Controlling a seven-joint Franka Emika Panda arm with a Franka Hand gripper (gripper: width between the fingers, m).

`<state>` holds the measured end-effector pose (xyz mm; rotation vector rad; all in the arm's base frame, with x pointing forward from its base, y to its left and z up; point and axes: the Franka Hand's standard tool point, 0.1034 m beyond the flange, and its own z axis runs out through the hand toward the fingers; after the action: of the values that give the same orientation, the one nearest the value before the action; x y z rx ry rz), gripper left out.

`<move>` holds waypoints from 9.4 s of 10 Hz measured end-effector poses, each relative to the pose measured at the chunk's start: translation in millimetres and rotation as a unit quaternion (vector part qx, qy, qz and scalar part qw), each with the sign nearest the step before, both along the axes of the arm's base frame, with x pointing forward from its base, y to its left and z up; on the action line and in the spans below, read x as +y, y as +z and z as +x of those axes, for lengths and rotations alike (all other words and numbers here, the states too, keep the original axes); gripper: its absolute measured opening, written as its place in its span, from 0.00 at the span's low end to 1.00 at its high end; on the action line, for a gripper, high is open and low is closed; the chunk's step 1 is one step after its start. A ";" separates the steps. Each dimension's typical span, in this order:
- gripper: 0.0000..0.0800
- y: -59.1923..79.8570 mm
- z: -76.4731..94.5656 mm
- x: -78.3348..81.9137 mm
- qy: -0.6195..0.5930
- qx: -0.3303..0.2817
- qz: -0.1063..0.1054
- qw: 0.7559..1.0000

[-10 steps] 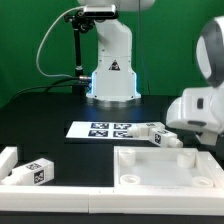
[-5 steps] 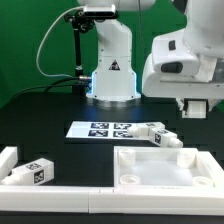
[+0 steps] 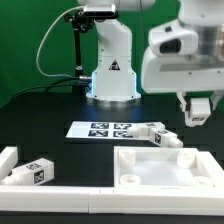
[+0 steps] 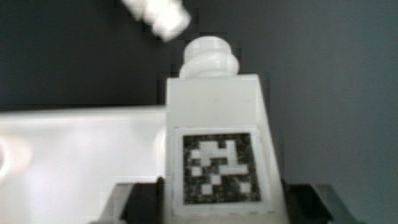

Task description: Assemble one leg

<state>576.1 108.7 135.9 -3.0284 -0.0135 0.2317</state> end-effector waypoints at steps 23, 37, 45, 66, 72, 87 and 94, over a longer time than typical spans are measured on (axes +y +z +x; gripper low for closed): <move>0.36 -42.5 52.1 3.8 0.055 -0.360 -0.018 0.931; 0.66 -58.6 54.3 3.4 0.053 -0.378 -0.021 0.924; 0.81 -57.4 68.9 12.1 0.022 -0.091 0.014 0.996; 0.81 -57.3 58.5 6.4 -0.201 -0.094 0.009 0.975; 0.66 -57.7 61.9 4.4 0.049 -0.135 -0.002 0.990; 0.66 -62.0 55.5 4.3 -0.377 -0.053 -0.019 0.924; 0.81 -57.8 58.7 8.8 -0.003 -0.130 -0.015 0.991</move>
Offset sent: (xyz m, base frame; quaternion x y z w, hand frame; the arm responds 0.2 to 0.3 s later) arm 0.0000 0.0000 0.0000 0.0000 0.1938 0.0000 0.9810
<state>634.7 117.4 78.1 -3.0638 -0.0215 -0.1668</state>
